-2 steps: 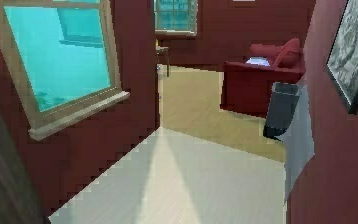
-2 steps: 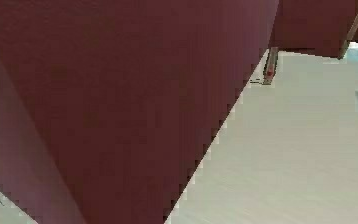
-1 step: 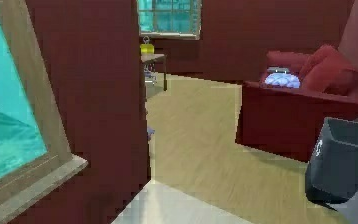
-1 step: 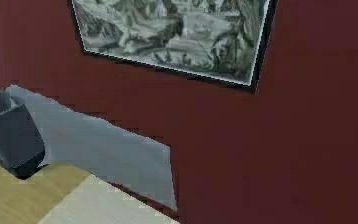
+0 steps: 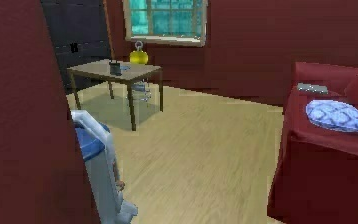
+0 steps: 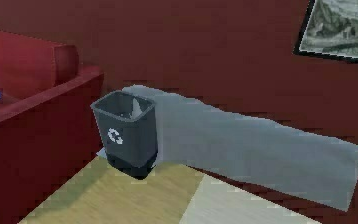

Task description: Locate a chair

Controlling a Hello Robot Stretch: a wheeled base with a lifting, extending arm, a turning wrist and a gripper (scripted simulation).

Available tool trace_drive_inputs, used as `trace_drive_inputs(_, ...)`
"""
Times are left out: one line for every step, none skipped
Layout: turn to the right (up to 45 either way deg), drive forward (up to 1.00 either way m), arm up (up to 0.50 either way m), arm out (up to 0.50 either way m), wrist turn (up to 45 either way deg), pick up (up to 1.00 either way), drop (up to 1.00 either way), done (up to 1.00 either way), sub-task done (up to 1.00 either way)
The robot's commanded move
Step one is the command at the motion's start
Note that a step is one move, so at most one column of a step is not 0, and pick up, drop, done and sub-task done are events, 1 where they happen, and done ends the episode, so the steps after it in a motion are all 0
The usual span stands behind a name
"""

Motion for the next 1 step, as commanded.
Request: trace_drive_inputs(3.0, 0.0, 0.0, 0.0, 0.0, 0.0, 0.0, 0.0, 0.0)
